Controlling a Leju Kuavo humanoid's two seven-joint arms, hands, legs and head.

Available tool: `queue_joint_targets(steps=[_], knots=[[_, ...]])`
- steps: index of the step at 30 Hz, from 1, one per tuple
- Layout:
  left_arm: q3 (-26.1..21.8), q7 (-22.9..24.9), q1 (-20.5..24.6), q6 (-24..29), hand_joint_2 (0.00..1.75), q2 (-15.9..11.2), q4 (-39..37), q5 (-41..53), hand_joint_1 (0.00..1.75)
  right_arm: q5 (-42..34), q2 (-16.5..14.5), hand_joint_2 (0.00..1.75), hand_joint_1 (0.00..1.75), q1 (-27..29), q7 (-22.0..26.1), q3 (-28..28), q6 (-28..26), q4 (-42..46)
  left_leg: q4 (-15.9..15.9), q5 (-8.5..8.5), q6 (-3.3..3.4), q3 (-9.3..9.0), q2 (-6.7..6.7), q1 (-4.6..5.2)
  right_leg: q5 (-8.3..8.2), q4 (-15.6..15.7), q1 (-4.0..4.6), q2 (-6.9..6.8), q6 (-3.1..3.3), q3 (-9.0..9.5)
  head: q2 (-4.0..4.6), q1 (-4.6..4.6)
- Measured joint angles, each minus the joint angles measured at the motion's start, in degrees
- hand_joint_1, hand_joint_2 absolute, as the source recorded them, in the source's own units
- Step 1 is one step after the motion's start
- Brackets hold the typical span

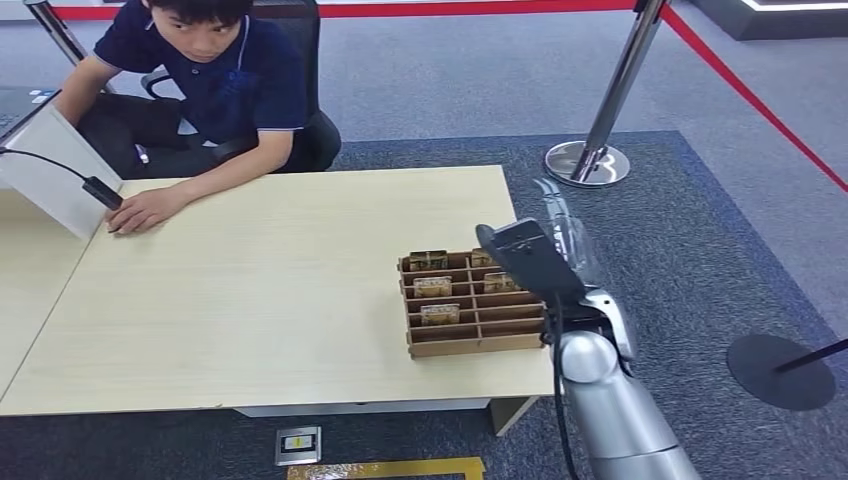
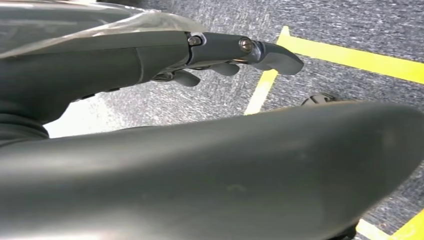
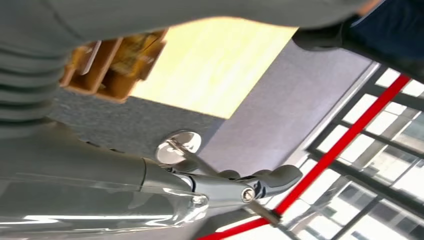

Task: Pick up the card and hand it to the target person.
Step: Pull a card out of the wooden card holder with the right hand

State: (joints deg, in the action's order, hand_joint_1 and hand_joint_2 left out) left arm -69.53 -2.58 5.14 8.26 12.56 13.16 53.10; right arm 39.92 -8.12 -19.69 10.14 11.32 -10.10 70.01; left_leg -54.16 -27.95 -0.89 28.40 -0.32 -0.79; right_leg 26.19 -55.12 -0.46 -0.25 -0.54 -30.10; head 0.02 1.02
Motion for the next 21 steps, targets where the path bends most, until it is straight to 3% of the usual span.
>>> queue_joint_targets(steps=[8, 14, 21], knots=[[-1.17, 0.35, 0.15, 0.00, 0.00, 0.32, -0.20, 0.56, 0.00, 10.78, 0.64, 1.75, 0.00, -3.01, -5.22, 7.62, -6.55, -4.88, 0.00, 0.01, -0.01, 0.02, -0.01, 0.00, 0.00, 0.01, 0.00, 0.00, 0.00, -0.04, 0.00, 0.00], [-1.26, 0.45, 0.15, -0.06, 0.00, 0.38, -0.28, 0.72, 0.00, 22.01, 1.36, 1.75, 0.00, -2.64, -9.02, 8.46, -11.27, -6.57, 0.00, 0.01, -0.01, 0.05, -0.01, 0.00, 0.00, 0.01, 0.00, 0.00, 0.00, -0.08, 0.00, 0.01], [-1.35, 0.42, 0.15, -0.46, 0.00, 0.35, -0.28, 0.92, 0.00, 35.49, 2.79, 1.75, 0.00, -0.45, -12.85, 8.48, -11.35, -5.64, 0.00, 0.00, -0.01, 0.06, -0.02, 0.00, 0.00, 0.01, 0.00, 0.00, 0.00, -0.10, 0.00, 0.01]])
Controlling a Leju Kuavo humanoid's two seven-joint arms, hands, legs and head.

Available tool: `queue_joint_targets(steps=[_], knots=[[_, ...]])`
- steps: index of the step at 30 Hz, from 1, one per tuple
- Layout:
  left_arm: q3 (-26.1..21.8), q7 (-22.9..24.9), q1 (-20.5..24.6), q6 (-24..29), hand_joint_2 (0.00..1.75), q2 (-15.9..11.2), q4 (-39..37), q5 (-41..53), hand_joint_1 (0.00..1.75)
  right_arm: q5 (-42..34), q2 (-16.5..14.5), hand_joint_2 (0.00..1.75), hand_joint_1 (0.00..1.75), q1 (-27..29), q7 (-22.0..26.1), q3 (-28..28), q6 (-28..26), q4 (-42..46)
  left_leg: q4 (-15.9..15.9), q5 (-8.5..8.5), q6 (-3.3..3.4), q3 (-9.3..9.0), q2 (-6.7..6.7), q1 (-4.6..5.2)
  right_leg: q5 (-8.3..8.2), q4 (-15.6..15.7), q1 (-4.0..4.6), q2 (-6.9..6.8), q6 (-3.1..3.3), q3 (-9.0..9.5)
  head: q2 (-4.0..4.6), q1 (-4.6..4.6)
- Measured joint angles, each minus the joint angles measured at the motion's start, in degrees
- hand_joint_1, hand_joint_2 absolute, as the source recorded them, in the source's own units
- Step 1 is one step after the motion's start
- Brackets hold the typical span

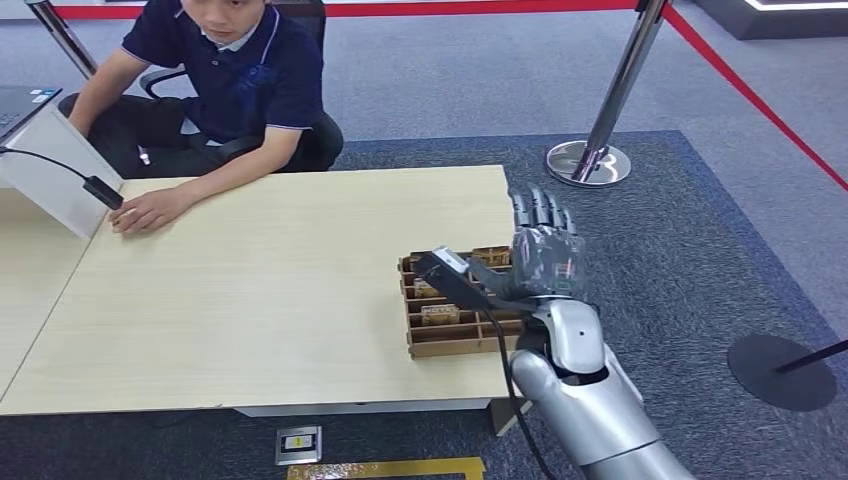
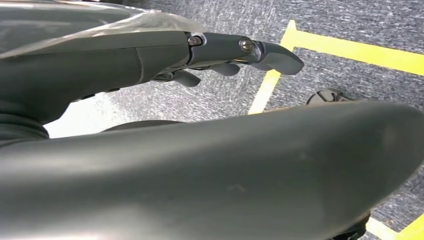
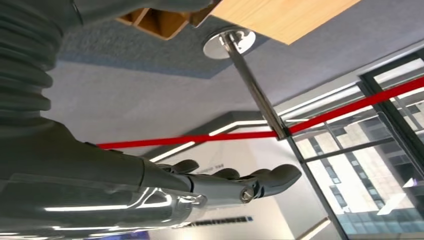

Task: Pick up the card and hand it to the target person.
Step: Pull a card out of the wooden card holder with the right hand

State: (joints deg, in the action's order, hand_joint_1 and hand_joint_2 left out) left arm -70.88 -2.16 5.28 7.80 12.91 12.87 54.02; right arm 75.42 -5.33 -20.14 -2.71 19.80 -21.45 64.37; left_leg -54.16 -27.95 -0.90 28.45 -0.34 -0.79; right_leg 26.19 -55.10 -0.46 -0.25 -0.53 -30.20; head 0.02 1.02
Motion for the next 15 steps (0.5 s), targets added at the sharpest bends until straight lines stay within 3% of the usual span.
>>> queue_joint_targets(steps=[5, 15], knots=[[-0.11, -0.07, 0.00, -0.38, 0.00, -0.13, 0.00, 0.33, 0.00, 4.71, 1.68, 1.75, 0.00, 2.11, -0.61, -0.03, 2.69, 2.86, 0.00, 0.00, 0.00, 0.01, 0.00, 0.00, 0.00, 0.01, 0.00, 0.00, 0.00, -0.01, 0.00, 0.00], [-0.09, -0.52, 0.00, -0.64, 0.00, -0.35, 0.00, 0.64, 0.00, 5.90, 3.52, 1.75, 0.00, 4.52, 0.52, -0.09, 4.38, 3.92, 0.00, 0.00, 0.00, 0.01, 0.00, 0.00, 0.00, 0.01, 0.00, 0.00, 0.00, -0.01, 0.00, 0.00]])
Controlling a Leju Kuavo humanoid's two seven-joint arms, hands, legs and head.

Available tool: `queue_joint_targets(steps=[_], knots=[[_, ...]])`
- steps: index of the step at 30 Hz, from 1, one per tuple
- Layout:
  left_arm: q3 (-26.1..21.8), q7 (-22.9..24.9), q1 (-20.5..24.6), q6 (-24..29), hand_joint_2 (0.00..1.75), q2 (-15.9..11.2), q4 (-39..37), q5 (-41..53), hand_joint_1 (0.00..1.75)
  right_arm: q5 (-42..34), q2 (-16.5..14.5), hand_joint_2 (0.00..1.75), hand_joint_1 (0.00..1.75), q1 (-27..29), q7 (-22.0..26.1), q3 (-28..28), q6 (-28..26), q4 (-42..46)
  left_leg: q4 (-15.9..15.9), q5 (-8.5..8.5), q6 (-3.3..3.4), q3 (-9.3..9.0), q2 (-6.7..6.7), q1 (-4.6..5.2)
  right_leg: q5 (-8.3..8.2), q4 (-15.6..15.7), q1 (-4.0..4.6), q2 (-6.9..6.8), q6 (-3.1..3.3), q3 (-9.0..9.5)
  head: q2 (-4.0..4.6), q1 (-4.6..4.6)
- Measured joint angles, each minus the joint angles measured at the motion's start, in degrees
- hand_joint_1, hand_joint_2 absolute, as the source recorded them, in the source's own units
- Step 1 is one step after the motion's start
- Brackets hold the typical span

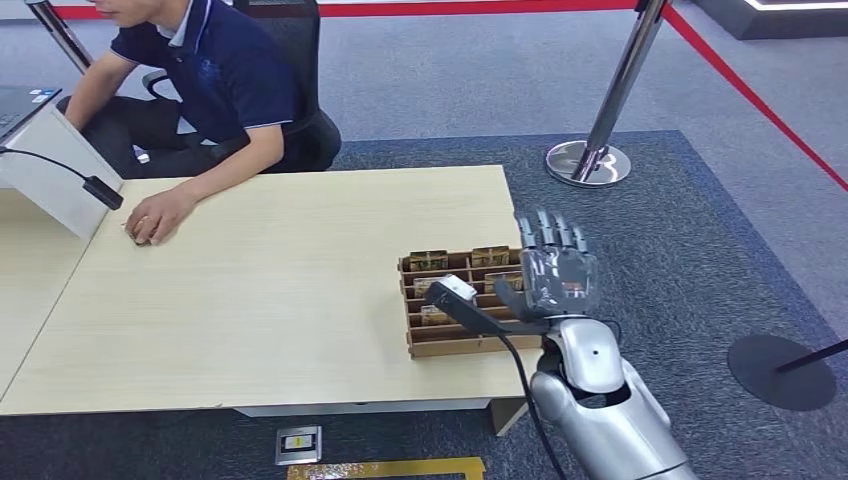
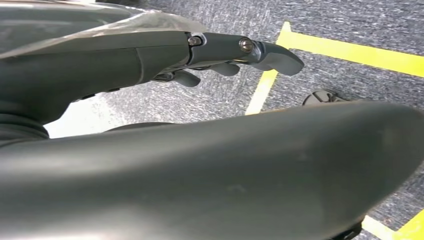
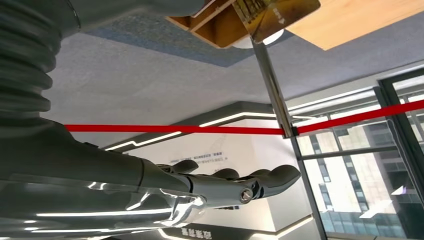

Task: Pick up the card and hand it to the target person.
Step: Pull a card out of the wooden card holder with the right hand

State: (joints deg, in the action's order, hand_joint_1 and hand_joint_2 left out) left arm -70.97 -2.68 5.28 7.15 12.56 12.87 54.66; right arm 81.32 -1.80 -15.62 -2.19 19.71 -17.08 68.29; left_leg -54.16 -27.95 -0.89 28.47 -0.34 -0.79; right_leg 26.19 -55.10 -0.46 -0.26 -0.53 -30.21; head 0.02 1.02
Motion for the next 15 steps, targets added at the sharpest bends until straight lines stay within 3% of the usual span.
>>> queue_joint_targets(steps=[2, 4, 6, 15], knots=[[0.00, -0.01, 0.00, 0.02, 0.00, -0.02, 0.00, 0.00, 0.00, -0.86, 0.09, 1.75, 0.14, 0.09, 0.80, -0.05, 0.04, -0.22, 0.00, 0.00, 0.00, 0.00, 0.00, 0.00, 0.00, 0.00, 0.00, 0.00, 0.00, 0.00, 0.00, -0.01], [0.00, -0.01, 0.00, 0.04, 0.00, -0.04, 0.00, 0.00, 0.00, -1.78, 0.09, 1.75, 0.77, 0.10, 1.56, -0.14, -0.07, -0.69, 0.00, 0.00, 0.00, 0.01, 0.00, 0.00, 0.00, 0.00, 0.00, 0.00, 0.00, 0.00, 0.00, -0.01], [0.00, 0.00, 0.00, 0.04, 0.00, -0.06, 0.00, 0.01, 0.00, -2.51, 0.01, 1.75, 1.27, 0.09, 2.00, -0.34, -0.19, -1.28, 0.00, 0.00, 0.00, 0.02, 0.00, 0.00, 0.00, 0.00, 0.00, 0.00, 0.00, 0.00, 0.00, 0.00], [0.00, 0.08, 0.01, 0.04, 0.00, -0.24, 0.00, 0.48, 0.00, -4.48, -0.67, 1.75, 1.27, -0.17, 2.38, -1.48, -1.79, -5.78, 0.00, 0.00, 0.00, 0.03, 0.00, 0.00, 0.00, 0.00, 0.00, 0.00, 0.00, 0.00, 0.00, -0.01]])
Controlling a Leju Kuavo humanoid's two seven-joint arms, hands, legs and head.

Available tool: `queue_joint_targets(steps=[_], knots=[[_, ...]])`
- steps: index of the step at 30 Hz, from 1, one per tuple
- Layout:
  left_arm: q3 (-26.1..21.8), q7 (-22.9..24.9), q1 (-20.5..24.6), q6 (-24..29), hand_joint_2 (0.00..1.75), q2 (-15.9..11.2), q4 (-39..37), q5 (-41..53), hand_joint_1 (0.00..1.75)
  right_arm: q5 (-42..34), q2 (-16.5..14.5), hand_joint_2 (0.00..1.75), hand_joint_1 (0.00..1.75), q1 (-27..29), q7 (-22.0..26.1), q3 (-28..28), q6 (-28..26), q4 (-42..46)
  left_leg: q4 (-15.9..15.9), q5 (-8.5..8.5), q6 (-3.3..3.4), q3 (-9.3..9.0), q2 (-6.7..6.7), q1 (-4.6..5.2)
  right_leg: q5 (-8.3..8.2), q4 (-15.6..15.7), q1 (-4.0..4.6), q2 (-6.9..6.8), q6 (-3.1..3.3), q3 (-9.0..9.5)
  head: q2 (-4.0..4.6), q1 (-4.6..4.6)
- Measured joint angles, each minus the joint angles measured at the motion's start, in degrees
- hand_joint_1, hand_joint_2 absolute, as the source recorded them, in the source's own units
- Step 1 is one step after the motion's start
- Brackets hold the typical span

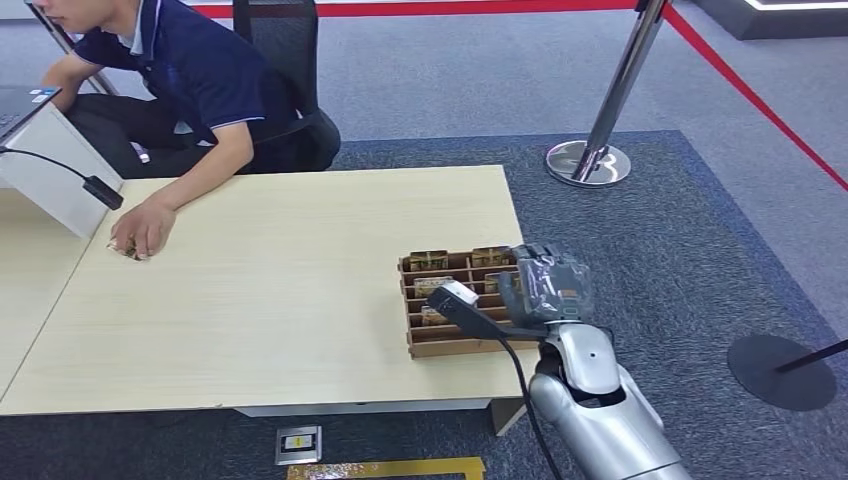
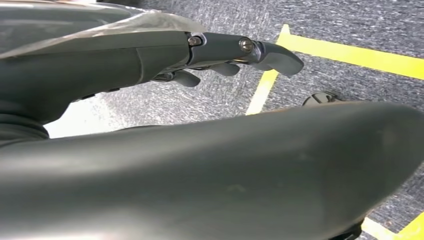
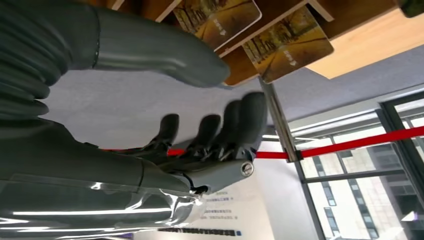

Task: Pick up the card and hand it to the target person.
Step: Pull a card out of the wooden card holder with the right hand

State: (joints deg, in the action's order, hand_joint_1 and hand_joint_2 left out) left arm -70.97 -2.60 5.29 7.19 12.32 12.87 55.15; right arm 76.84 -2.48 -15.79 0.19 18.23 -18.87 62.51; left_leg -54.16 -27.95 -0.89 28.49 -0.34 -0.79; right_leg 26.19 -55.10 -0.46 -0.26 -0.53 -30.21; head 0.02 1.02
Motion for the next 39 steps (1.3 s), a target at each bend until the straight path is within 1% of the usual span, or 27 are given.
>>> queue_joint_targets(steps=[4, 9, 14, 20, 25, 30, 39], knots=[[0.00, 0.01, 0.00, 0.00, 0.00, -0.07, 0.00, 0.17, 0.00, -0.08, -0.21, 1.75, 1.26, -0.27, 0.08, -0.84, -0.54, -1.85, 0.00, 0.00, 0.00, 0.01, 0.00, 0.00, 0.00, 0.00, 0.00, 0.00, 0.00, 0.00, 0.00, 0.01], [0.01, 0.05, 0.00, 0.01, 0.00, -0.13, 0.00, 0.25, 0.00, 0.13, -0.52, 1.75, 1.15, -0.49, 0.07, -1.77, -0.75, -3.67, 0.00, 0.00, 0.00, 0.01, 0.00, 0.00, 0.00, 0.00, 0.00, 0.00, 0.00, 0.00, 0.00, 0.01], [0.02, 0.09, 0.00, 0.00, 0.00, -0.15, 0.00, 0.40, 0.00, 0.22, -0.77, 1.75, 0.97, -0.70, 0.07, -2.36, -1.05, -4.92, 0.00, 0.00, 0.00, 0.01, 0.00, 0.00, 0.00, 0.00, 0.00, 0.00, 0.00, -0.01, 0.00, 0.01], [0.04, 0.09, -0.01, 0.00, 0.00, -0.17, 0.00, 0.48, 0.00, 0.36, -1.03, 1.75, 0.82, -1.18, 0.16, -2.89, -1.41, -6.09, 0.00, 0.00, 0.00, 0.01, 0.00, 0.00, 0.00, 0.00, 0.00, 0.00, 0.00, -0.01, 0.00, 0.01], [0.04, 0.05, -0.01, 0.00, 0.00, -0.19, 0.00, 0.52, 0.00, 0.38, -1.23, 1.75, 0.80, -1.38, 0.35, -3.26, -1.49, -6.81, 0.00, 0.00, 0.00, 0.02, 0.00, 0.00, 0.00, 0.00, 0.00, 0.00, 0.00, -0.01, 0.00, 0.01], [0.04, -0.05, -0.02, 0.00, 0.00, -0.20, 0.00, 0.68, 0.00, 0.38, -1.28, 1.75, 0.84, -1.53, 0.40, -3.30, -1.51, -7.28, 0.00, 0.00, 0.00, 0.02, 0.00, 0.00, 0.00, 0.00, 0.00, 0.00, 0.00, -0.01, 0.00, 0.01], [0.04, 0.08, -0.01, -0.04, 0.00, -0.23, 0.00, 1.09, 0.00, 0.36, -1.61, 1.75, 0.85, -1.78, 0.48, -3.32, -1.50, -7.92, 0.00, 0.00, 0.00, 0.02, 0.00, 0.00, 0.00, 0.00, 0.00, 0.00, 0.00, -0.02, 0.00, 0.01]])
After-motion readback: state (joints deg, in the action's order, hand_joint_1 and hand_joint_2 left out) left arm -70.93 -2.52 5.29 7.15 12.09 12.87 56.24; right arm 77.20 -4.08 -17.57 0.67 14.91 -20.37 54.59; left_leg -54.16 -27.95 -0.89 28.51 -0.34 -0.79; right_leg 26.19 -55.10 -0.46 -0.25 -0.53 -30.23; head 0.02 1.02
